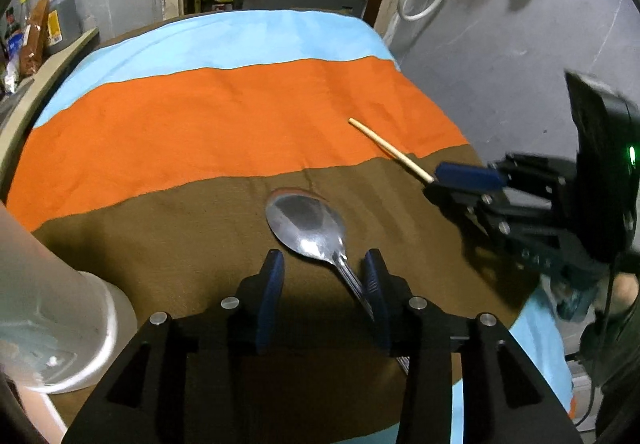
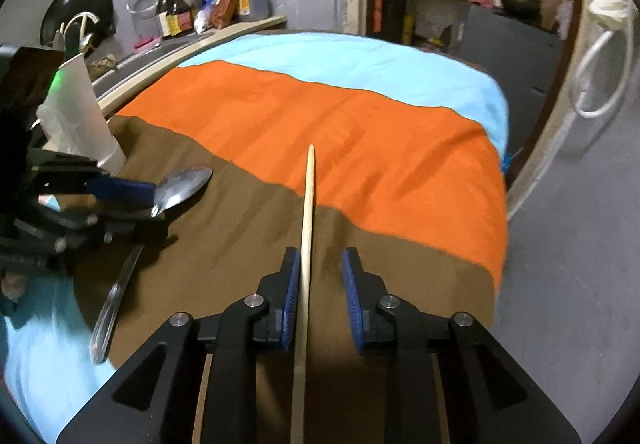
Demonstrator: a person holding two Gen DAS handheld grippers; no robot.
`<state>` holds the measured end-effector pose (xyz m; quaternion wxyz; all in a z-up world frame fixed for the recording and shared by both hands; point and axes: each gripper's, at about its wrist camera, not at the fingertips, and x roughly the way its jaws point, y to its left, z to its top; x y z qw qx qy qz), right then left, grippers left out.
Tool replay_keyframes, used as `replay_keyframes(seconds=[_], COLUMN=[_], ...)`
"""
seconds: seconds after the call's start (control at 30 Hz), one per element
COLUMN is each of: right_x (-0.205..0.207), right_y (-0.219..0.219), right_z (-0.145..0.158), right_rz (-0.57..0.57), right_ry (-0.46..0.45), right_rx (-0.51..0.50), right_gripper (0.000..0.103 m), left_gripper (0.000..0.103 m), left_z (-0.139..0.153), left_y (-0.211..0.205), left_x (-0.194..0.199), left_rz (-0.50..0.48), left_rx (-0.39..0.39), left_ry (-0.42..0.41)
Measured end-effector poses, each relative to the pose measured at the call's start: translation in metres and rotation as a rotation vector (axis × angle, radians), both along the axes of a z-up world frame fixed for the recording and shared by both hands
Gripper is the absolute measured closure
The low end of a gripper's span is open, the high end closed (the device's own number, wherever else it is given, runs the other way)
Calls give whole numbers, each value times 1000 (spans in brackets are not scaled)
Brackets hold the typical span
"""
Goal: Organize utensils
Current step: 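Grasp the wooden chopstick with the right tool while the left tool grasps the silver spoon handle, then lift the spoon and chopstick and carry both over the white caddy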
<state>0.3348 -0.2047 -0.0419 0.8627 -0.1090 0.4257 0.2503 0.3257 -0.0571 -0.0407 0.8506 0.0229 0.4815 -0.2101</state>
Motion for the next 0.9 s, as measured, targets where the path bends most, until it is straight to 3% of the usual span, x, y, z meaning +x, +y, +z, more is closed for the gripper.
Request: replay_keyframes(seconds=[0.23, 0.4, 0.47, 0.6, 0.77, 0.9], right_x=[34, 46, 46, 43, 27, 7], right_y=[9, 14, 18, 20, 5, -7], right_z=[-4, -7, -6, -4, 11, 27], right_rz=[82, 108, 122, 107, 53, 14], right_ry=[41, 66, 70, 59, -9, -83], right_rx=[0, 6, -4, -13, 95, 178], right_gripper=[83, 83, 95, 99, 100, 100], left_gripper=[66, 68, 89, 95, 97, 101], left_z=[-5, -7, -6, -4, 1, 14], left_y=[-13, -13, -13, -13, -2, 4], left_x=[17, 20, 20, 18, 5, -17], left_rz=[-9, -33, -39, -55, -60, -63], left_rx=[109, 126, 128, 123, 11, -42], left_ry=[20, 20, 12, 0, -27, -121])
